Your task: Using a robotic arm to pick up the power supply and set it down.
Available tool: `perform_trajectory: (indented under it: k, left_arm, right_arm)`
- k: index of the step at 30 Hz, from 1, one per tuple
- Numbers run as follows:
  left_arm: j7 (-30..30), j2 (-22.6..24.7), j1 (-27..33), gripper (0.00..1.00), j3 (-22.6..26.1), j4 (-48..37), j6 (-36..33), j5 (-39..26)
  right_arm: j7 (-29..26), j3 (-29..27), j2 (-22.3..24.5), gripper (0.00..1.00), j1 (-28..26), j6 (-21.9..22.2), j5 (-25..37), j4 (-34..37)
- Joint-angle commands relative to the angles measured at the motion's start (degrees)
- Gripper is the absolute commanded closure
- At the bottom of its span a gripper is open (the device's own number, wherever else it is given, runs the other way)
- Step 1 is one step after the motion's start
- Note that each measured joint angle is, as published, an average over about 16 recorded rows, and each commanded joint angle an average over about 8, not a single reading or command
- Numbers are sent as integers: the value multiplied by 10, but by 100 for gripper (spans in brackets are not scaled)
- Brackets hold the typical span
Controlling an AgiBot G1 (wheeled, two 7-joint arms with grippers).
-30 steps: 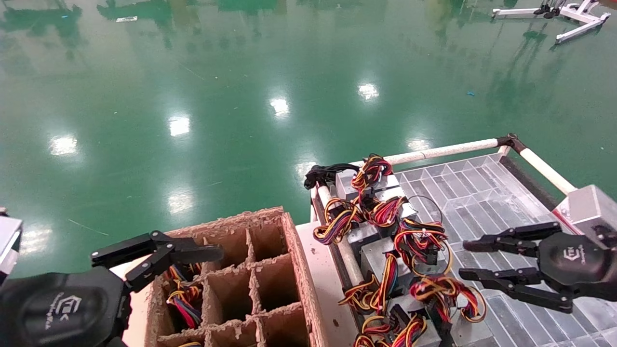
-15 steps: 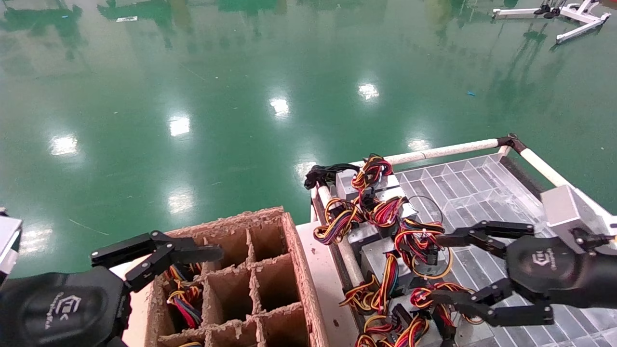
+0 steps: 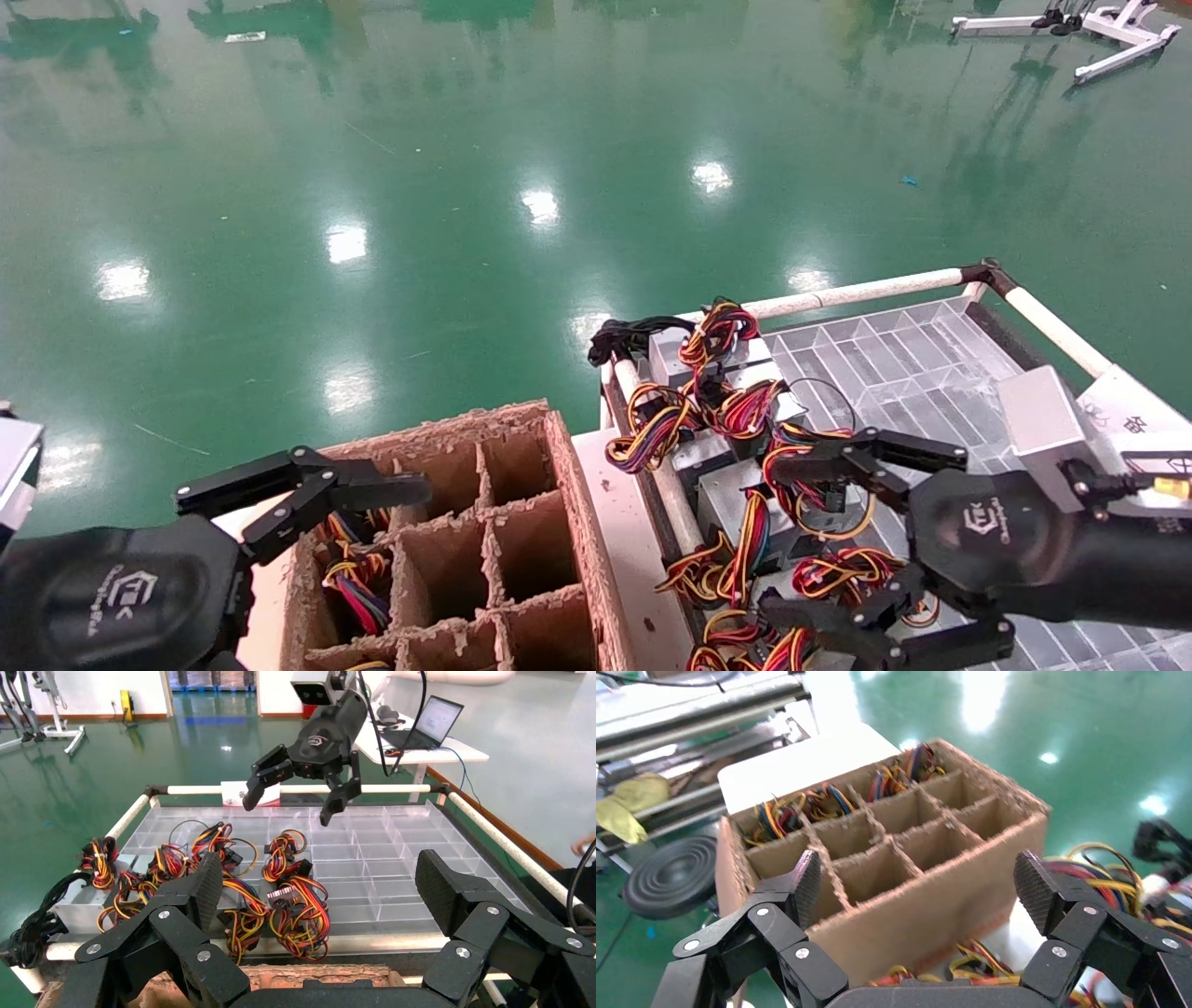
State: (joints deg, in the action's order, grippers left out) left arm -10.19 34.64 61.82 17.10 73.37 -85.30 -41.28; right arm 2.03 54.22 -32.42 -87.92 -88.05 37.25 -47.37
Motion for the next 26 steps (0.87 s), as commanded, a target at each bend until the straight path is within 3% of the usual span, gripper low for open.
perform_trajectory:
  k: [1, 26]
  left_arm:
    - [0, 0, 0, 0, 0, 0, 0, 0]
    - [0, 0, 0, 0, 1, 0, 0, 1]
  right_arm:
    - [-7, -22, -1, 0, 15, 1, 3, -15]
    - [-95, -283, -19, 0, 195, 17, 34, -194]
